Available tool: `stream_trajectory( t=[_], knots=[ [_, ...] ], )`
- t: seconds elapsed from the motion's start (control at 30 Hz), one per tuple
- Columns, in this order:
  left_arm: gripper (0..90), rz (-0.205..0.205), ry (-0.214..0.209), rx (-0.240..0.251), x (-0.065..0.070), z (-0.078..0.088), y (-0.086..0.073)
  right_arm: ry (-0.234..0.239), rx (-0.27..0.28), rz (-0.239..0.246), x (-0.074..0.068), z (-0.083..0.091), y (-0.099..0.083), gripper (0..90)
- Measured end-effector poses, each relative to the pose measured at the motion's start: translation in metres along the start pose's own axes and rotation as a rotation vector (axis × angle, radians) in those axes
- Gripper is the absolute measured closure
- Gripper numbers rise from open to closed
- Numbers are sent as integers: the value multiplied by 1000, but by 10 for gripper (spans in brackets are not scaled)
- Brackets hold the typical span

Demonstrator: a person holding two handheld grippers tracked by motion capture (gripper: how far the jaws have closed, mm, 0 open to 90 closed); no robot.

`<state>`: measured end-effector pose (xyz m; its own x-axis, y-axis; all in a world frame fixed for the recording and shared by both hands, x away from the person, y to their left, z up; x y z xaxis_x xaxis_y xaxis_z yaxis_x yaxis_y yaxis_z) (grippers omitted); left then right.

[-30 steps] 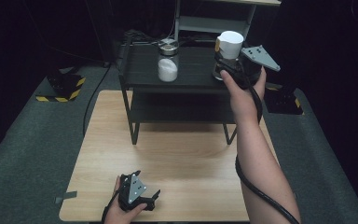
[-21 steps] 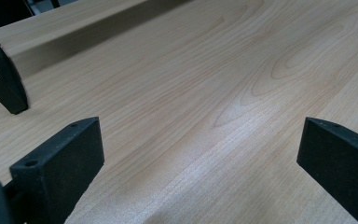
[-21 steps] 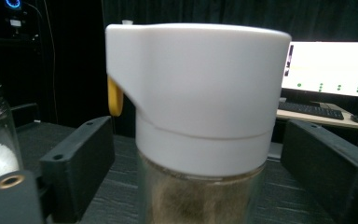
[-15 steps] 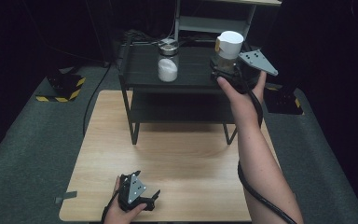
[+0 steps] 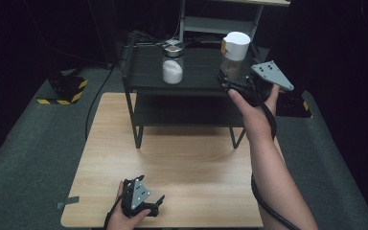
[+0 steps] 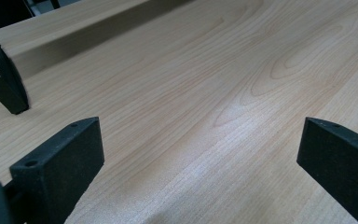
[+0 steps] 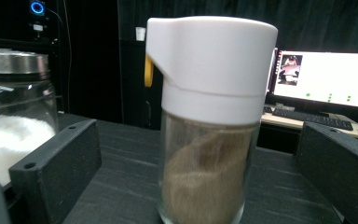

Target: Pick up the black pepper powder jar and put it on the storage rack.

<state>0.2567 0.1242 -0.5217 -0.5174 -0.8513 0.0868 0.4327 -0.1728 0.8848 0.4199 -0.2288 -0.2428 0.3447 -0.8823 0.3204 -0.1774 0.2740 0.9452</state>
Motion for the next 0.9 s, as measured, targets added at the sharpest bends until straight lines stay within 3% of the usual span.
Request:
stream_trajectory(
  t=[0.2, 0.9],
  knots=[
    [7, -2, -4, 4, 0, 0, 0, 15, 14, 15, -4, 13, -9, 1],
    [7, 5, -6, 25, -1, 2, -2, 60, 42, 0, -16, 66, -60, 1]
  ],
)
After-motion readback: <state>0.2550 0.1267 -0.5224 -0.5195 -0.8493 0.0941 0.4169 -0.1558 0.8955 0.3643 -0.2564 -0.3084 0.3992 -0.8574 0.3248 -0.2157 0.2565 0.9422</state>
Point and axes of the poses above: each handheld gripper's, and its own axes: z roughly backward along the jaws, y roughly out of its top, x roughly to its right, the point moved 10 cm from there along -z, roughly forward along the jaws, and after that the axes turned 14 degrees about z, right-handed, at the moved point
